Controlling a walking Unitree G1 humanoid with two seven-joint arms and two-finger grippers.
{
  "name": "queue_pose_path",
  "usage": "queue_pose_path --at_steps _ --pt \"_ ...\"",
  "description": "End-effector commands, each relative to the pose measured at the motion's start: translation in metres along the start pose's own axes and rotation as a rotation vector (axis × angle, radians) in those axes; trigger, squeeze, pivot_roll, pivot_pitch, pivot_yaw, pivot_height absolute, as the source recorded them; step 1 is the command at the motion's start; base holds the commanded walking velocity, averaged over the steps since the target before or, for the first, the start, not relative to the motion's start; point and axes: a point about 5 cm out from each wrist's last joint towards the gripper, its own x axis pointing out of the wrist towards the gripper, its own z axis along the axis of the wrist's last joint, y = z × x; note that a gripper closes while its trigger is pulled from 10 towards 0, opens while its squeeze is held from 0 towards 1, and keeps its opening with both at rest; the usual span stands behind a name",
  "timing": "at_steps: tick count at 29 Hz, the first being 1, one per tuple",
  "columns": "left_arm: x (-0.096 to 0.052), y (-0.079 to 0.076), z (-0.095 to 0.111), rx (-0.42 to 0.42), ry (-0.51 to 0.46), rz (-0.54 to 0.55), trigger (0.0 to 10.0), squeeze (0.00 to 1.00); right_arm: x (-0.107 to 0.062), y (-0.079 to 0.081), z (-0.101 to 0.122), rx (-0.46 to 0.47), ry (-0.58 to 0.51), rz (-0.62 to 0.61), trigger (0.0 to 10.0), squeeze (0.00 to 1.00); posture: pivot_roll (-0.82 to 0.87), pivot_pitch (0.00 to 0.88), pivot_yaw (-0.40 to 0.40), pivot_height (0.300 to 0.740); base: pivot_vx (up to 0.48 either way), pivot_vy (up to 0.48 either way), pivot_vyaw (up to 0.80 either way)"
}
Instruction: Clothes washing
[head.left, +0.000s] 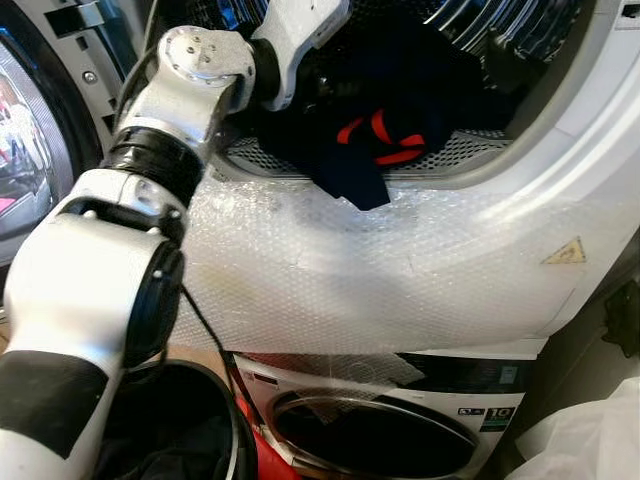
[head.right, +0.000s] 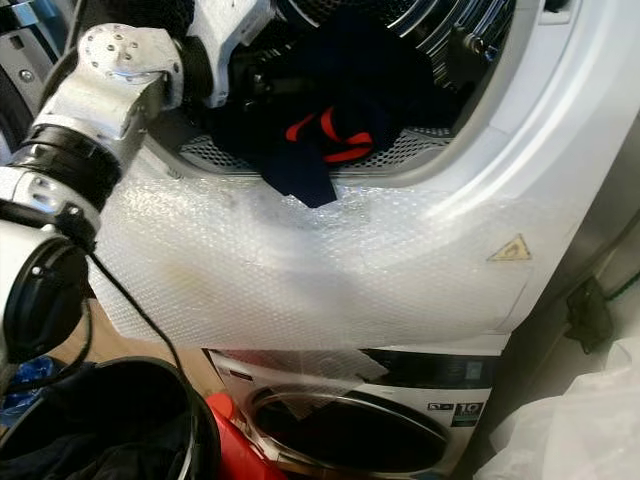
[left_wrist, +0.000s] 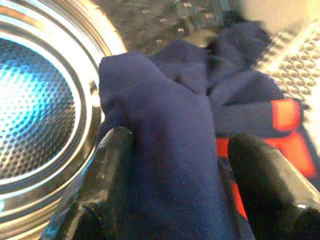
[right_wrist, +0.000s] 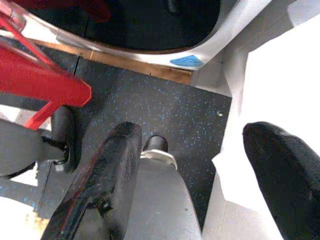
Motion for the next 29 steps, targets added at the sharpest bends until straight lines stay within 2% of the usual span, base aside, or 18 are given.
queue_pose_path --at_steps 1,3,4,5,7,8,9,11,12,14,15,16,19,21,23,25,27,29 --pt "-0.013 0.011 0.013 0.066 -0.011 0.032 10.0 1.00 -0.003 0.014 -0.006 -0.003 0.034 0.043 10.0 0.00 0.02 0.000 0.160 0.740 0.000 0.000 0.00" --pt "-0.016 0.013 0.013 0.133 0.023 0.054 10.0 1.00 -0.003 0.014 -0.005 -0.002 0.031 0.044 10.0 0.00 0.03 0.000 0.157 0.740 0.000 0.000 0.00" --pt "-0.019 0.012 0.010 0.251 0.081 0.071 10.0 1.00 -0.003 0.015 -0.004 -0.004 0.027 0.048 10.0 0.00 0.03 0.000 0.156 0.740 0.000 0.000 0.00" --pt "-0.020 0.011 0.010 0.328 0.103 0.085 10.0 1.00 -0.003 0.015 -0.004 -0.006 0.027 0.049 10.0 0.00 0.04 0.000 0.153 0.740 0.000 0.000 0.00" --pt "-0.019 0.009 0.012 0.350 0.083 0.100 10.0 1.00 -0.003 0.015 -0.004 -0.007 0.029 0.049 10.0 0.00 0.04 0.000 0.151 0.740 0.000 0.000 0.00" --pt "-0.018 0.007 0.014 0.304 0.042 0.096 10.0 1.00 -0.003 0.016 -0.005 -0.010 0.031 0.052 10.0 0.00 0.04 0.000 0.151 0.740 0.000 0.000 0.00" --pt "-0.017 0.005 0.020 0.175 -0.050 0.089 10.0 1.00 -0.003 0.016 -0.006 -0.014 0.034 0.054 10.0 0.00 0.04 0.000 0.150 0.740 0.000 0.000 0.00" --pt "-0.018 0.006 0.024 0.078 -0.115 0.095 10.0 1.00 -0.003 0.016 -0.006 -0.014 0.037 0.054 10.0 0.00 0.04 0.000 0.150 0.740 0.000 0.000 0.00" --pt "-0.020 0.008 0.025 -0.030 -0.154 0.108 10.0 1.00 -0.004 0.016 -0.007 -0.015 0.038 0.055 10.0 0.00 0.04 0.000 0.148 0.740 0.000 0.000 0.00" --pt "-0.021 0.008 0.024 -0.130 -0.189 0.097 10.0 1.00 -0.004 0.016 -0.007 -0.015 0.038 0.056 10.0 0.00 0.04 0.000 0.147 0.740 0.000 0.000 0.00" --pt "-0.022 0.004 0.020 -0.205 -0.199 0.060 10.0 1.00 -0.004 0.016 -0.007 -0.015 0.038 0.056 10.0 0.00 0.04 0.000 0.145 0.740 0.000 0.000 0.00" --pt "-0.023 0.003 0.018 -0.239 -0.201 0.055 10.0 1.00 -0.004 0.015 -0.007 -0.016 0.038 0.056 10.0 0.00 0.04 0.000 0.145 0.740 0.000 0.000 0.00" --pt "-0.024 0.000 0.015 -0.290 -0.203 0.049 10.0 1.00 -0.004 0.015 -0.008 -0.017 0.039 0.057 10.0 0.00 0.04 0.000 0.141 0.740 0.000 0.000 0.00" --pt "-0.026 -0.001 0.012 -0.336 -0.169 0.067 10.0 1.00 -0.004 0.014 -0.008 -0.018 0.039 0.058 10.0 0.00 0.04 0.000 0.141 0.740 0.000 0.000 0.00" --pt "-0.027 0.000 0.015 -0.341 -0.137 0.109 10.0 1.00 -0.004 0.014 -0.008 -0.018 0.041 0.061 10.0 0.00 0.04 0.000 0.140 0.740 0.000 0.000 0.00" --pt "-0.027 -0.003 0.019 -0.378 -0.128 0.093 10.0 1.00 -0.004 0.014 -0.009 -0.018 0.044 0.063 10.0 0.00 0.05 0.000 0.138 0.740 0.000 0.000 0.00" --pt "-0.029 -0.020 0.020 -0.396 -0.130 -0.072 10.0 1.00 -0.004 0.015 -0.009 -0.021 0.044 0.069 10.0 0.00 0.05 0.000 0.138 0.740 0.000 0.000 0.00" --pt "-0.034 -0.032 0.011 -0.331 -0.085 -0.164 10.0 1.00 -0.004 0.016 -0.007 -0.023 0.041 0.073 10.0 0.00 0.05 0.000 0.137 0.740 0.000 0.000 0.00"
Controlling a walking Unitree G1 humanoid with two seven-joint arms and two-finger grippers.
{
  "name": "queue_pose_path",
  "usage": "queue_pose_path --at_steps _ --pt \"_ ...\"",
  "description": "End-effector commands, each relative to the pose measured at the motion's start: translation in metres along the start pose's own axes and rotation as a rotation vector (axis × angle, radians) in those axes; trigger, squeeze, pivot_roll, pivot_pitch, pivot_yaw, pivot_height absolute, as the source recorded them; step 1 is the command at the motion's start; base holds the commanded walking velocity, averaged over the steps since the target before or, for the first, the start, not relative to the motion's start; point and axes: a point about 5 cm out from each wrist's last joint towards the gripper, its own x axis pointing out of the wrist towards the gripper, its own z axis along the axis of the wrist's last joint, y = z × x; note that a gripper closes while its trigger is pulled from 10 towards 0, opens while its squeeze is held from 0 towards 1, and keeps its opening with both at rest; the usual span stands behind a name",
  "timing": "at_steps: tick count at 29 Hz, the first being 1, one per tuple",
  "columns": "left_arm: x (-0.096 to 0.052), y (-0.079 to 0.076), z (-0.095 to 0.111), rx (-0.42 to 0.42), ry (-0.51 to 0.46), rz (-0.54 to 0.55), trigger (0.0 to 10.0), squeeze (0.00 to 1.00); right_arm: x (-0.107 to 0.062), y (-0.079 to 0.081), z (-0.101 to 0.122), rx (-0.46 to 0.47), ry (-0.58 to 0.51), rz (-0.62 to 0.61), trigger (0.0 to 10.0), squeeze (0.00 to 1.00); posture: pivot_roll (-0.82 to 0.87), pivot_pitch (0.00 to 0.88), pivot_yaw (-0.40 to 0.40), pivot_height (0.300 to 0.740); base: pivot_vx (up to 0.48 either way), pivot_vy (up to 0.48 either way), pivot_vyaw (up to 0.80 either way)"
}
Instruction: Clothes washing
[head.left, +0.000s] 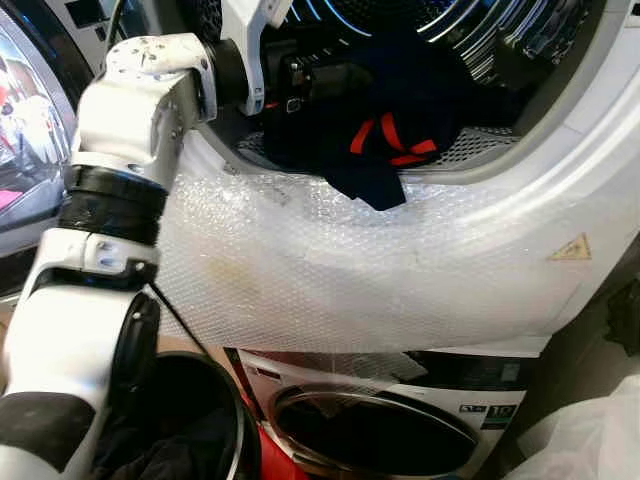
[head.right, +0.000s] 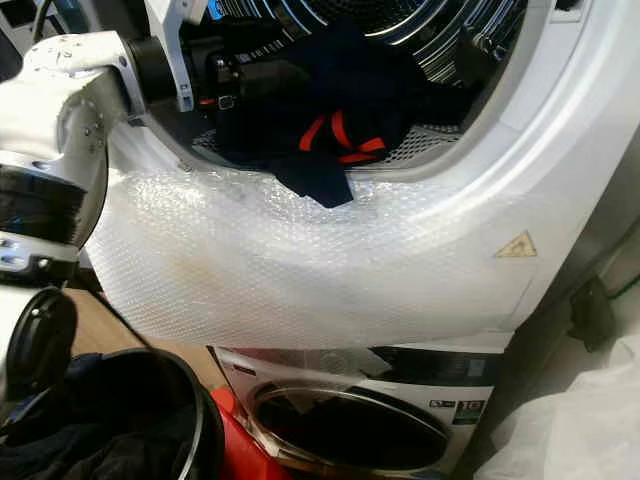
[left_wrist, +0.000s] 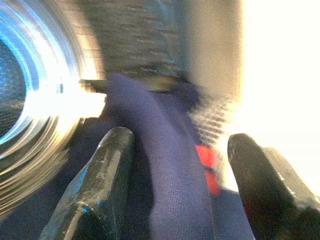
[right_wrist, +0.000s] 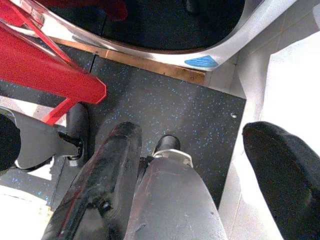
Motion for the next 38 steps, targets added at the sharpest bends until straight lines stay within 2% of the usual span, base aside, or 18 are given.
queue_pose_path --at_steps 1,3,6,9,11,12,13,14,15,16,18,23,25,27,29,31,33,38 --pt "-0.012 -0.009 -0.014 0.056 0.081 -0.107 10.0 1.00 -0.003 0.008 -0.010 -0.016 0.042 0.029 10.0 0.00 0.06 0.000 0.138 0.740 0.000 0.000 0.00" --pt "-0.014 -0.011 -0.015 0.059 0.085 -0.131 10.0 1.00 -0.003 0.009 -0.010 -0.016 0.042 0.030 10.0 0.00 0.06 0.000 0.137 0.740 0.000 0.000 0.00" --pt "-0.024 -0.013 -0.018 0.124 0.126 -0.170 10.0 1.00 -0.003 0.009 -0.009 -0.017 0.041 0.033 10.0 0.00 0.06 0.000 0.136 0.740 0.000 0.000 0.00" --pt "-0.025 -0.007 -0.019 0.137 0.155 -0.096 10.0 1.00 -0.003 0.009 -0.009 -0.019 0.040 0.033 10.0 0.00 0.06 0.000 0.135 0.740 0.000 0.000 0.00" --pt "-0.024 -0.002 -0.023 0.211 0.213 -0.001 10.0 1.00 -0.003 0.009 -0.010 -0.023 0.041 0.035 10.0 0.00 0.07 0.000 0.134 0.740 0.000 0.000 0.00" --pt "-0.023 0.002 -0.029 0.201 0.272 0.082 10.0 1.00 -0.003 0.009 -0.010 -0.023 0.042 0.036 10.0 0.00 0.06 0.000 0.134 0.740 0.000 0.000 0.00" --pt "-0.023 0.002 -0.029 0.201 0.272 0.082 10.0 1.00 -0.003 0.009 -0.010 -0.023 0.042 0.036 10.0 0.00 0.06 0.000 0.134 0.740 0.000 0.000 0.00" --pt "-0.022 -0.004 -0.037 0.151 0.306 0.084 10.0 0.00 -0.003 0.009 -0.010 -0.022 0.043 0.036 10.0 0.00 0.06 0.000 0.133 0.740 0.000 0.000 0.00" --pt "-0.023 -0.011 -0.044 0.121 0.332 0.046 10.0 0.00 -0.003 0.009 -0.010 -0.022 0.043 0.037 10.0 0.00 0.06 0.000 0.134 0.740 0.000 0.000 0.00" --pt "-0.023 -0.011 -0.044 0.121 0.332 0.046 10.0 0.00 -0.003 0.009 -0.010 -0.022 0.043 0.037 10.0 0.00 0.06 0.000 0.134 0.740 0.000 0.000 0.00" --pt "-0.024 -0.021 -0.055 0.102 0.369 -0.018 10.0 0.00 -0.003 0.008 -0.010 -0.022 0.043 0.036 10.0 0.00 0.06 0.000 0.133 0.740 0.000 0.000 0.00" --pt "-0.016 -0.021 -0.075 0.019 0.371 0.074 10.0 0.00 -0.003 0.008 -0.010 -0.027 0.042 0.038 10.0 0.00 0.07 0.000 0.132 0.740 0.000 0.000 0.00" --pt "-0.006 -0.017 -0.086 -0.048 0.297 0.183 10.0 0.00 -0.003 0.008 -0.011 -0.031 0.043 0.041 10.0 0.00 0.07 0.000 0.131 0.740 0.000 0.000 0.00" --pt "0.004 -0.008 -0.093 -0.107 0.227 0.337 10.0 0.00 -0.003 0.009 -0.011 -0.035 0.042 0.043 10.0 0.00 0.07 0.000 0.129 0.740 0.000 0.000 0.00" --pt "0.010 -0.004 -0.091 -0.129 0.176 0.378 10.0 0.00 -0.003 0.008 -0.011 -0.035 0.041 0.042 10.0 0.00 0.06 0.000 0.130 0.740 0.000 0.000 0.00" --pt "0.015 0.003 -0.090 -0.183 0.128 0.463 10.0 0.00 -0.003 0.009 -0.011 -0.037 0.041 0.042 10.0 0.00 0.06 0.000 0.129 0.740 0.000 0.000 0.00" --pt "0.021 0.015 -0.091 -0.186 0.107 0.589 10.0 0.00 -0.004 0.008 -0.013 -0.035 0.041 0.039 10.0 0.00 0.03 0.005 0.130 0.740 0.000 0.000 0.00" --pt "0.031 0.021 -0.095 -0.192 0.118 0.651 10.0 0.00 -0.005 0.006 -0.018 -0.030 0.047 0.032 10.0 0.00 0.01 0.010 0.134 0.740 0.000 0.000 0.00"
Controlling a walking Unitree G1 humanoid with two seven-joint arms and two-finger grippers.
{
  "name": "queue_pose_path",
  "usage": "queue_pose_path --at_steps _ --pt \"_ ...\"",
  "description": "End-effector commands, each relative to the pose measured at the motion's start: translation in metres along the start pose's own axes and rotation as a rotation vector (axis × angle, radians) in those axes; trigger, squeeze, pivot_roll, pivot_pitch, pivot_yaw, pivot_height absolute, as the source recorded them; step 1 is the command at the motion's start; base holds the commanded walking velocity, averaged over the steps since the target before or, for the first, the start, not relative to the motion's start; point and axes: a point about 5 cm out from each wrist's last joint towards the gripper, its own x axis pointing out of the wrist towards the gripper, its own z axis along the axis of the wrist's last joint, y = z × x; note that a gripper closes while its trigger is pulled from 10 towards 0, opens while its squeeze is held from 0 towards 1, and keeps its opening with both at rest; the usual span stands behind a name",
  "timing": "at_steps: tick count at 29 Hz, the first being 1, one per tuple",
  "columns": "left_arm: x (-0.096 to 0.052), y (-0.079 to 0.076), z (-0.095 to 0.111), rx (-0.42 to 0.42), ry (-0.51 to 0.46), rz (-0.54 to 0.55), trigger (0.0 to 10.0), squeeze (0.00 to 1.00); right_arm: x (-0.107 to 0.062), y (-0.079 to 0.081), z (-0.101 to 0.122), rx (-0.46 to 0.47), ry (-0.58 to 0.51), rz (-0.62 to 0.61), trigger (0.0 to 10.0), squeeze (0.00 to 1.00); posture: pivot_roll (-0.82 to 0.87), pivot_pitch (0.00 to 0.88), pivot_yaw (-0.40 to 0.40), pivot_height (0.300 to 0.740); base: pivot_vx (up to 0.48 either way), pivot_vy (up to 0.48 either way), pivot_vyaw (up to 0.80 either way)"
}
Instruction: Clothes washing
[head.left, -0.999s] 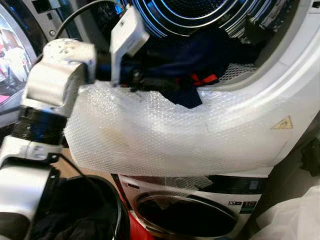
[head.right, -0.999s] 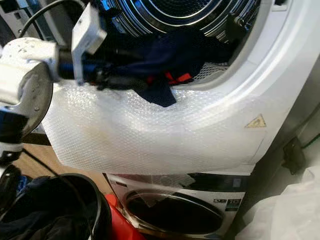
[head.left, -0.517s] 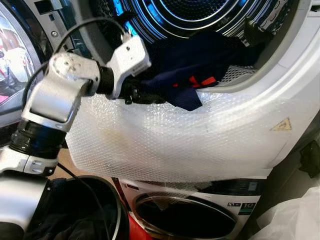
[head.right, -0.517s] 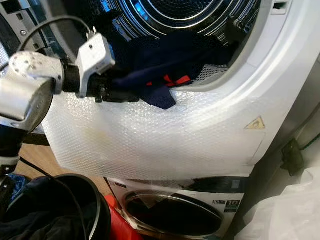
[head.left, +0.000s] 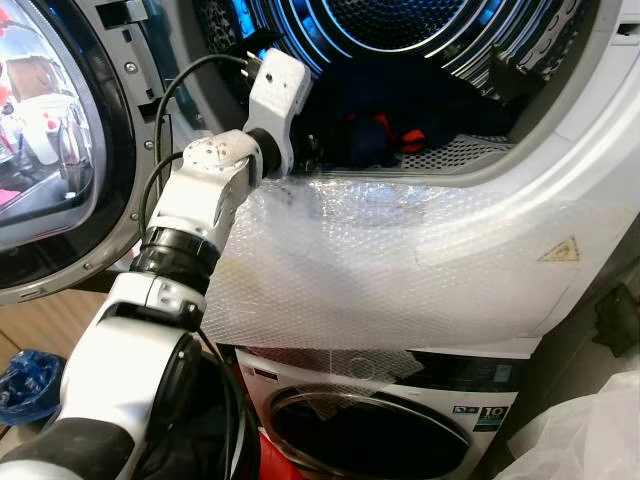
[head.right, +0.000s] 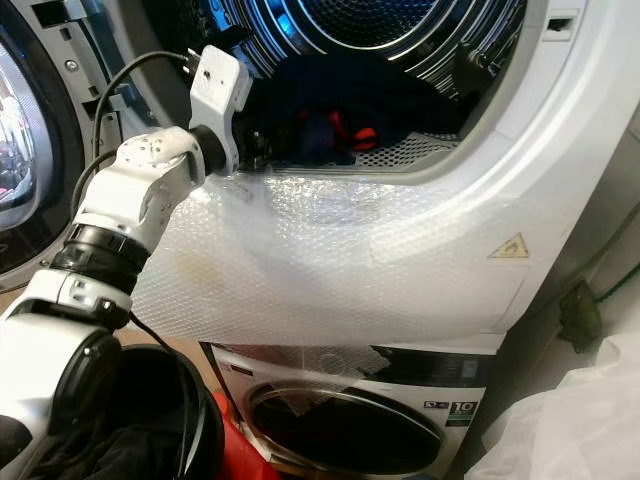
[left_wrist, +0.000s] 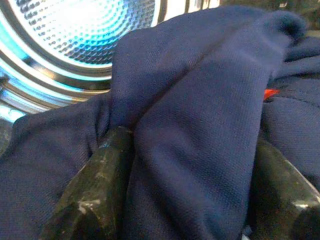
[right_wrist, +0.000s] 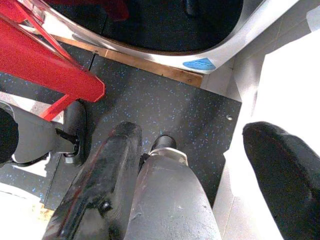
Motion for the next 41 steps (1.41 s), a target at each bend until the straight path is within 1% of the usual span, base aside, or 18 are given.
queue_pose_path --at_steps 1,4,6,9,10,12,14,16,17,18,19,21,25,32,36,37,39,41 --pt "0.001 0.007 -0.009 0.008 0.053 0.051 10.0 0.00 -0.004 0.003 -0.014 -0.003 0.042 0.009 10.0 0.00 -0.01 0.017 0.138 0.740 0.000 0.000 0.00" --pt "0.005 0.008 -0.013 -0.042 0.105 0.064 10.0 0.00 -0.005 0.001 -0.019 0.000 0.051 0.001 10.0 0.00 -0.01 0.020 0.139 0.740 0.000 0.000 0.00" --pt "0.008 0.007 -0.014 -0.014 0.128 0.061 10.0 0.00 -0.006 0.000 -0.023 0.001 0.055 -0.002 10.0 0.00 -0.03 0.033 0.144 0.740 0.000 0.000 0.00" --pt "0.009 0.008 -0.016 -0.017 0.150 0.055 10.0 0.00 -0.009 -0.001 -0.029 0.008 0.060 -0.008 10.0 0.00 -0.06 0.052 0.153 0.740 0.000 0.000 0.00" --pt "0.010 0.009 -0.012 -0.054 0.106 0.057 10.0 0.00 -0.010 -0.001 -0.034 0.017 0.063 -0.015 10.0 0.00 -0.09 0.065 0.157 0.740 0.000 0.000 0.00" --pt "0.011 0.008 -0.009 -0.052 0.077 0.044 10.0 0.00 -0.012 -0.002 -0.037 0.024 0.065 -0.020 10.0 0.00 -0.12 0.075 0.161 0.740 0.000 0.000 0.00" --pt "0.014 0.005 -0.002 0.017 0.053 0.035 10.0 0.00 -0.016 -0.004 -0.047 0.038 0.075 -0.036 10.0 0.00 -0.16 0.091 0.167 0.740 0.000 0.000 0.00" --pt "0.016 0.001 0.003 0.007 0.024 0.030 10.0 0.00 -0.020 -0.006 -0.055 0.049 0.085 -0.049 10.0 0.00 -0.19 0.098 0.168 0.740 0.000 0.000 0.00" --pt "0.018 -0.001 0.006 0.032 0.019 0.048 10.0 0.00 -0.024 -0.009 -0.067 0.060 0.104 -0.066 10.0 0.00 -0.22 0.109 0.170 0.740 0.000 0.000 0.00" --pt "0.018 -0.001 0.006 0.032 0.019 0.048 10.0 0.00 -0.024 -0.009 -0.067 0.060 0.104 -0.066 10.0 0.00 -0.22 0.109 0.170 0.740 0.000 0.000 0.00" --pt "0.020 -0.002 0.009 0.034 0.006 0.065 10.0 0.00 -0.029 -0.011 -0.076 0.064 0.118 -0.079 10.0 0.00 -0.24 0.112 0.171 0.740 0.000 0.000 0.00" --pt "0.021 -0.001 0.016 -0.003 -0.026 0.084 10.0 0.00 -0.035 -0.016 -0.088 0.072 0.135 -0.104 10.0 0.00 -0.28 0.119 0.174 0.740 0.000 0.000 0.00" --pt "0.023 -0.002 0.025 -0.007 -0.054 0.107 10.0 0.00 -0.045 -0.029 -0.105 0.075 0.156 -0.146 10.0 0.00 -0.32 0.142 0.170 0.740 0.000 0.000 0.00" --pt "0.025 -0.008 0.022 -0.025 -0.040 0.062 10.0 0.00 -0.046 -0.035 -0.108 0.069 0.152 -0.165 10.0 0.00 -0.32 0.156 0.167 0.740 0.000 0.000 0.00" --pt "0.028 -0.020 0.019 -0.030 -0.041 -0.035 10.0 0.00 -0.042 -0.034 -0.099 0.069 0.130 -0.162 10.0 0.00 -0.29 0.159 0.165 0.740 0.000 0.000 0.00" --pt "0.029 -0.026 0.021 -0.011 -0.046 -0.084 10.0 0.00 -0.040 -0.033 -0.095 0.067 0.120 -0.158 10.0 0.00 -0.29 0.158 0.165 0.740 0.000 0.000 0.00" --pt "0.031 -0.030 0.025 0.034 -0.057 -0.113 10.0 0.00 -0.038 -0.031 -0.092 0.068 0.115 -0.153 10.0 0.00 -0.27 0.158 0.165 0.740 0.000 0.000 0.00" --pt "0.032 -0.033 0.037 0.061 -0.101 -0.144 10.0 0.00 -0.035 -0.027 -0.086 0.073 0.097 -0.140 10.0 0.00 -0.25 0.153 0.165 0.740 0.000 0.000 0.00"
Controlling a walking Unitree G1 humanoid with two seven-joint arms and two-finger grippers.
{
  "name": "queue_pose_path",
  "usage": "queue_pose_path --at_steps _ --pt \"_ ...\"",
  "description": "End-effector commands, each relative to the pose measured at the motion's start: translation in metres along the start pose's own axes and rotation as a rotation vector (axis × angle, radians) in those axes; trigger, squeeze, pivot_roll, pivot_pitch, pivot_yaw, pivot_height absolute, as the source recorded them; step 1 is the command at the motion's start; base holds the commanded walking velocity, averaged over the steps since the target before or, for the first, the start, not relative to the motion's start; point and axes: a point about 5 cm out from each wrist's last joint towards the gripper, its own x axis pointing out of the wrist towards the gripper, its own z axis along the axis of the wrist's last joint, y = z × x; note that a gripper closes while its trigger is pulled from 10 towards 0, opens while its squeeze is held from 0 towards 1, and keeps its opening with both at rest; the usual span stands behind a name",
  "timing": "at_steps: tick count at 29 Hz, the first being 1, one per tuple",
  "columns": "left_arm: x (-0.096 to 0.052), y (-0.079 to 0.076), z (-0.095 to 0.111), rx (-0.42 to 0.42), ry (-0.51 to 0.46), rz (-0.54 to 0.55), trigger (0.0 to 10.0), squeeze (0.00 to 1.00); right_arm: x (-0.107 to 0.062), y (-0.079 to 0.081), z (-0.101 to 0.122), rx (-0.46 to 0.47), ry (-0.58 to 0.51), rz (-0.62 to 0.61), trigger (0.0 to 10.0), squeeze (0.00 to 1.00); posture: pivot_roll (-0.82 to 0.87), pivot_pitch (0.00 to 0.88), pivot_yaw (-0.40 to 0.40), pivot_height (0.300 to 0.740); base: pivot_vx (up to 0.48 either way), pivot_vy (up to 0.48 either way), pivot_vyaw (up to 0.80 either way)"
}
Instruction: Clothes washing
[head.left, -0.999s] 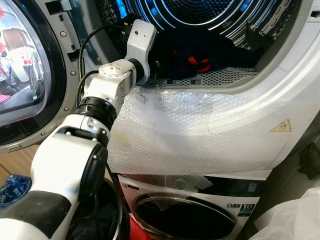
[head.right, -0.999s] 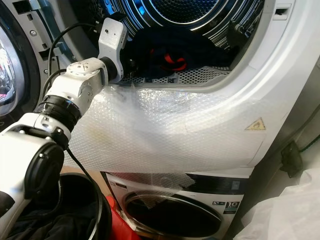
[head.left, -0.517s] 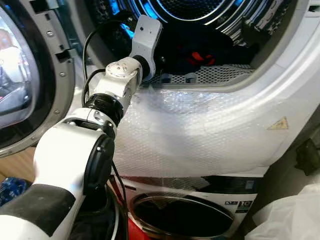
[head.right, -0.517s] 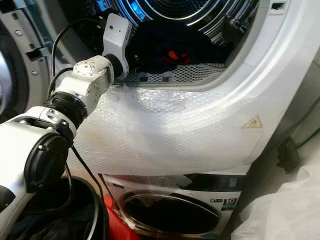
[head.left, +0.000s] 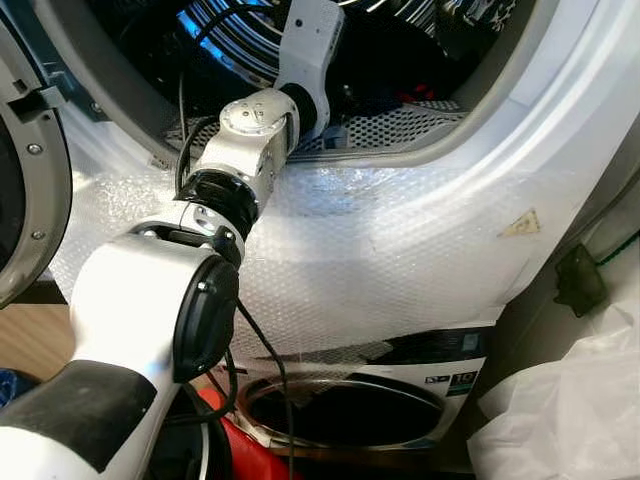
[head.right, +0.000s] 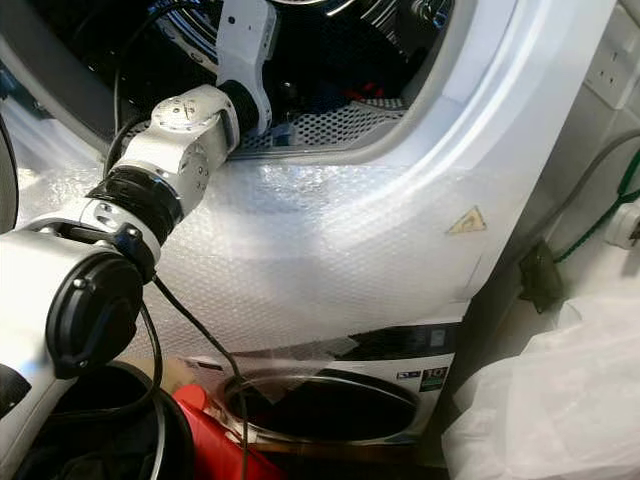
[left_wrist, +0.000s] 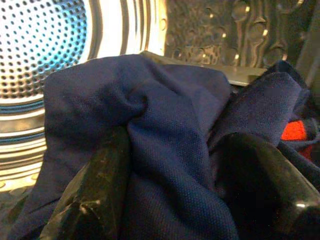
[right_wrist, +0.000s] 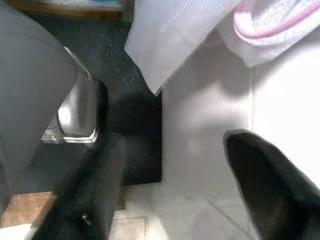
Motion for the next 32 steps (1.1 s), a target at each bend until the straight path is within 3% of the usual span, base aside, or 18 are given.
queue_pose_path --at_steps 1,4,5,9,12,17,21,26,32 --pt "0.005 -0.013 -0.002 0.042 0.030 -0.079 10.0 0.00 -0.005 0.018 -0.003 -0.009 0.008 0.066 10.0 0.00 -0.25 0.152 0.166 0.740 0.000 0.000 0.00" --pt "0.008 -0.011 0.024 0.087 -0.061 -0.070 10.0 0.00 -0.001 0.022 0.022 0.123 -0.135 0.091 10.0 0.00 -0.22 0.147 0.169 0.740 0.000 0.000 0.00" --pt "0.010 -0.011 0.037 0.103 -0.104 -0.064 10.0 0.00 0.000 0.029 0.047 0.181 -0.263 0.157 10.0 0.00 -0.21 0.145 0.168 0.740 0.000 0.000 0.00" --pt "0.011 -0.010 0.051 0.128 -0.150 -0.067 10.0 0.00 0.001 0.040 0.088 0.267 -0.411 0.248 10.0 0.00 -0.20 0.136 0.171 0.740 0.000 0.000 0.00" --pt "0.010 -0.011 0.054 0.117 -0.177 -0.094 10.0 0.00 0.002 0.053 0.127 0.282 -0.510 0.337 10.0 0.00 -0.19 0.125 0.169 0.740 0.000 0.000 0.00" --pt "0.009 -0.011 0.050 0.120 -0.165 -0.111 10.0 0.00 0.004 0.048 0.150 0.264 -0.582 0.318 10.0 0.00 -0.19 0.125 0.171 0.740 0.000 0.000 0.00" --pt "0.008 -0.009 0.046 0.115 -0.160 -0.110 10.0 0.00 0.005 0.043 0.154 0.261 -0.596 0.352 10.0 0.00 -0.19 0.118 0.170 0.740 0.000 0.000 0.00" --pt "0.006 -0.006 0.047 0.145 -0.146 -0.111 10.0 0.00 0.005 0.044 0.137 0.195 -0.552 0.409 10.0 0.00 -0.17 0.094 0.170 0.740 0.000 0.000 0.00" --pt "0.008 -0.009 0.080 0.169 -0.230 -0.194 10.0 0.00 0.006 0.053 0.119 0.173 -0.461 0.421 10.0 0.00 -0.14 0.082 0.177 0.740 0.000 0.000 0.00"
